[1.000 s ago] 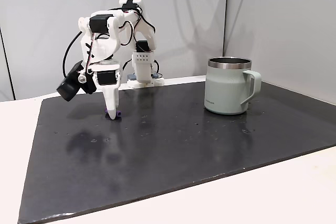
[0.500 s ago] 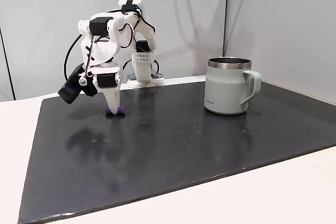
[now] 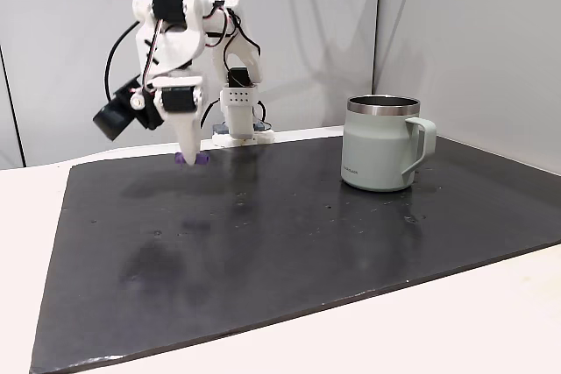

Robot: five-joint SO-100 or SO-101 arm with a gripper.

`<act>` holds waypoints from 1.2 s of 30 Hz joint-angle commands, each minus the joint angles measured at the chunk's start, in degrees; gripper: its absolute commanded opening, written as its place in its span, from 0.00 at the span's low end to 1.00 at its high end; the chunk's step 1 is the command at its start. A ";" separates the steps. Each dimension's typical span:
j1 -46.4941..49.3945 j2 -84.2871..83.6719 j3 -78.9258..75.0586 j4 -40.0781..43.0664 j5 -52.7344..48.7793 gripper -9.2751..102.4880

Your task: Grasp a pengrip and put it in the cup.

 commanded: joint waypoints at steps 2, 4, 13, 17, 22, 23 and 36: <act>-6.33 9.84 -9.49 2.37 0.88 0.08; -9.67 12.74 -9.58 2.37 1.49 0.08; -27.69 17.14 -14.85 2.37 2.72 0.08; -34.72 17.67 -14.94 2.37 3.34 0.08; -41.13 17.05 -15.03 2.29 4.31 0.08; -42.10 16.79 -14.94 2.29 4.39 0.08; -49.75 15.12 -10.37 1.67 3.78 0.08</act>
